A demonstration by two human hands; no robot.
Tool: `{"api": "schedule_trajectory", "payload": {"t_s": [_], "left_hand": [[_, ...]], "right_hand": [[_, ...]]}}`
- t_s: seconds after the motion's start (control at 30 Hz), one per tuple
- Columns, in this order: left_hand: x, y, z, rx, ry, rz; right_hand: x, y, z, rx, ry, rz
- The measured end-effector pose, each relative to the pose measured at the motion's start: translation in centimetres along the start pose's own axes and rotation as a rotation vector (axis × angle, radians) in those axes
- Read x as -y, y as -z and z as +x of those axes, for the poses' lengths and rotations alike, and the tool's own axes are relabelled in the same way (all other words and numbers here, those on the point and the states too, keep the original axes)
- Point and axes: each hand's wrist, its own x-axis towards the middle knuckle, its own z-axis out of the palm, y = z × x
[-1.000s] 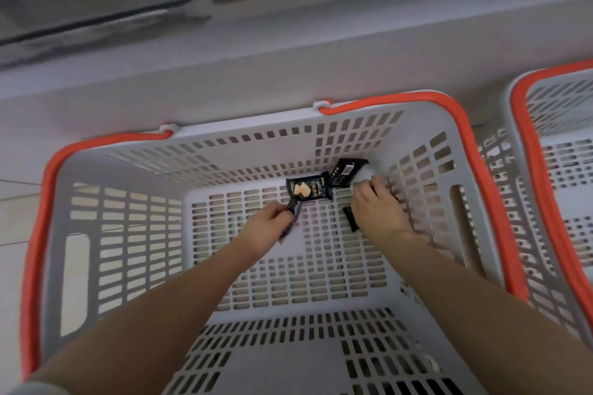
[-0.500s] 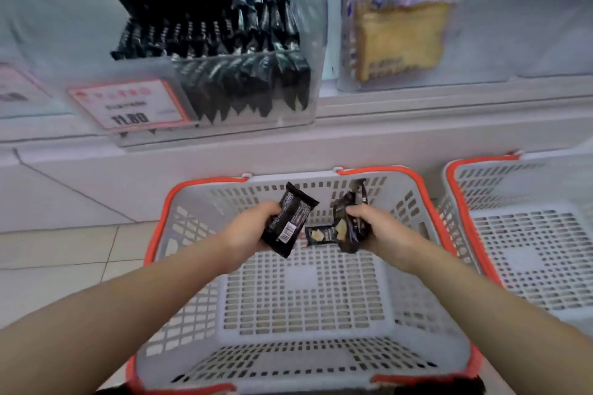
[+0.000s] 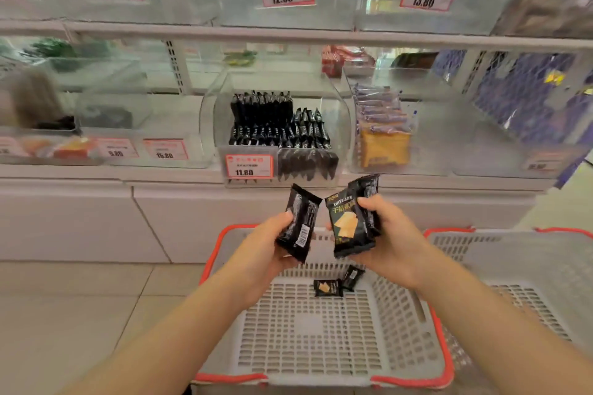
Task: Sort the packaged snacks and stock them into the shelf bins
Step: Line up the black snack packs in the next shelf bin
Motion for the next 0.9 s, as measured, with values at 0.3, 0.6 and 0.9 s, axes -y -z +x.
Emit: {"api": "schedule_trajectory", "payload": {"t_s": [0.3,0.6,0.9], "left_hand": [[-0.3,4.3,-0.3,-0.215,-0.588,1.322],[0.3,3.5,0.6,-0.206,-0.483,1.128],[-0.7,3.1,0.5,-0.038,-0.494,1.014]], "right_hand": [[-3.8,-0.5,1.1,-0.141,-0.014,0.000],[-1.7,-1.6,1.5,-0.040,0.069,-0.046],[-1.3,-1.4,1.5,-0.183,0.302,-0.783]]}}
